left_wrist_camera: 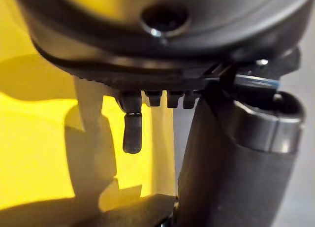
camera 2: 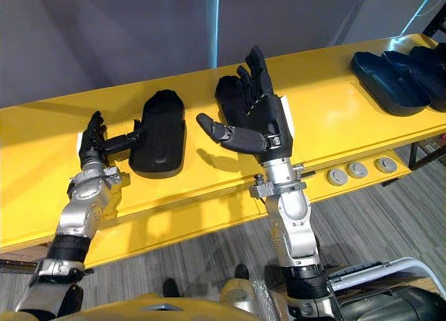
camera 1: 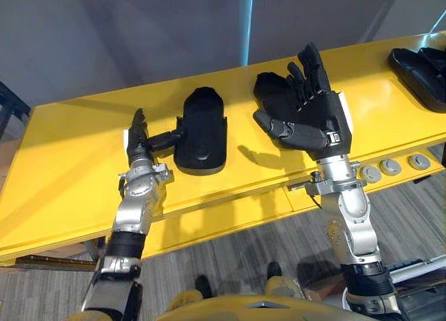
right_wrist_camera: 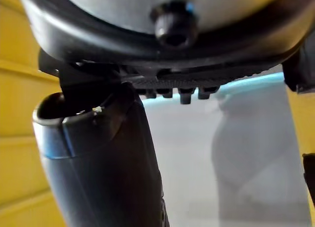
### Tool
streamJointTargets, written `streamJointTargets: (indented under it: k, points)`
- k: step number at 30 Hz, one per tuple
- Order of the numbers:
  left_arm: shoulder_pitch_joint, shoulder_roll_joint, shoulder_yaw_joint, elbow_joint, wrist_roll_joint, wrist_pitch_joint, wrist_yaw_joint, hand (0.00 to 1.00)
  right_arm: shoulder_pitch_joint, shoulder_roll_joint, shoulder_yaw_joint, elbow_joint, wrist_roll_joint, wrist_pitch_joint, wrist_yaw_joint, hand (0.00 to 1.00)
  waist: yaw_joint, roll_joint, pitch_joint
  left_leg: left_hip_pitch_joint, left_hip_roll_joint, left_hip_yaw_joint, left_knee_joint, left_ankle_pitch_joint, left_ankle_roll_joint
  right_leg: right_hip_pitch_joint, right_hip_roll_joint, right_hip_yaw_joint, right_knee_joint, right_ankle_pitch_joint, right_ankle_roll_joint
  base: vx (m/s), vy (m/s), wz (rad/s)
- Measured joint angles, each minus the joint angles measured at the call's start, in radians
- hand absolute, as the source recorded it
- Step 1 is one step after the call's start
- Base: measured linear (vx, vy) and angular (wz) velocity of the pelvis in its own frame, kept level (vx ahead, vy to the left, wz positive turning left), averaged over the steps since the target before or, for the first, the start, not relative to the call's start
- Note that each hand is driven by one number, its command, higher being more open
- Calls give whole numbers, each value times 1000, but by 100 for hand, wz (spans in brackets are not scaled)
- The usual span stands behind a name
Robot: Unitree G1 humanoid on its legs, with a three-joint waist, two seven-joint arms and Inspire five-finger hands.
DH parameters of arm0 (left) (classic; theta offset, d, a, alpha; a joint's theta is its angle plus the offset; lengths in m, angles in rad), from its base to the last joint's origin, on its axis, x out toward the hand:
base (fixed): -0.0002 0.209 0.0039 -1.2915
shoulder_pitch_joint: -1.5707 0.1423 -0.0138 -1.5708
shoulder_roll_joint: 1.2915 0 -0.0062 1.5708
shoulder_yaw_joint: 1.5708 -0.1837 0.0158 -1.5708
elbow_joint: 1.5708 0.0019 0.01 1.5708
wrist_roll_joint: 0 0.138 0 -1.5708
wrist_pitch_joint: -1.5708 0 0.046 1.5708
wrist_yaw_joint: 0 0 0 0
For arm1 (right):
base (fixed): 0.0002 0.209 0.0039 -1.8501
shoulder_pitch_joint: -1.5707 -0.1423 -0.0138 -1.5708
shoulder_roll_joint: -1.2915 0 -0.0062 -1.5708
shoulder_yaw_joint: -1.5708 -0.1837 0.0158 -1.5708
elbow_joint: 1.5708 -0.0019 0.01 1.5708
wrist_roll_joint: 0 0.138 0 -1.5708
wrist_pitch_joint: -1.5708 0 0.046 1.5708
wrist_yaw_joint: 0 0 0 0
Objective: Walk over and take three plastic housings, then place them on the shelf
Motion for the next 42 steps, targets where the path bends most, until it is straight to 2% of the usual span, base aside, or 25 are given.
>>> streamJointTargets:
  k: [4, 7, 8, 11, 15, 22, 23, 31, 36, 42]
  points:
    - [63, -52, -8, -113, -9, -34, 20, 100, 14, 12, 19, 0, -5, -1, -21, 100, 5, -1, 0, 2, 0, -6, -6, 0, 0, 5, 0, -8, -1, 0, 0, 28, -1, 7]
    - [101, -60, -8, -209, -49, -108, 6, 100, 33, 22, 29, 0, -53, -4, -44, 100, 4, -1, -1, 23, 1, -9, -9, -3, -1, 26, 0, -16, -3, 0, 0, 7, 0, 1]
    - [105, -63, -9, -259, -52, -159, -9, 100, 43, 28, 33, 0, -79, -10, -59, 100, 7, -3, -2, 31, 1, -10, -10, -6, -2, 37, 0, -24, -5, 0, 0, 0, 0, 0]
    - [105, -63, -8, -343, -52, -244, -37, 100, 61, 48, 39, 0, -81, -17, -86, 100, 15, -11, -9, 33, 0, -8, -9, -11, -2, 48, -1, -25, -19, 0, 0, 0, 0, 0]
    - [144, -63, -5, -430, -44, -307, -45, 100, 75, 48, 34, 0, -70, -16, -105, 100, 18, -9, -28, 35, 1, -7, -11, -15, -3, 54, 1, -28, -29, 0, 0, -10, -1, 0]
    - [272, -86, 49, -438, -6, -311, -98, 100, 118, 49, 20, 0, -67, -10, -94, 100, 30, -8, -63, 51, 0, -10, -26, -12, -5, 70, 4, -35, -39, 0, 0, 0, 0, 0]
    - [335, -88, 82, -438, -8, -314, -210, 100, 131, 49, 6, 20, -68, 3, -123, 100, 55, -20, -111, 53, -1, -27, -51, 5, -7, 75, 6, -53, -50, 0, 0, 0, 0, 0]
    - [364, -88, 78, -438, -9, -315, -233, 100, 142, 49, -3, 35, -58, 2, -102, 100, 53, -20, -111, 53, -1, -28, -49, 6, -7, 75, 6, -52, -50, 0, 0, 0, 0, 0]
    - [410, -85, 21, -432, -15, -314, -276, 100, 147, 48, -8, 56, -21, 2, -64, 100, 58, -20, -111, 46, -1, -35, -43, 4, -8, 75, 5, -52, -45, 0, 0, 0, 0, 3]
    - [411, -76, -70, -389, -12, -266, -364, 100, 116, 44, 32, 113, -19, 2, -34, 100, 63, -20, -110, 35, 0, -60, -48, 2, -8, 72, 4, -60, -31, -6, -5, -24, -7, 9]
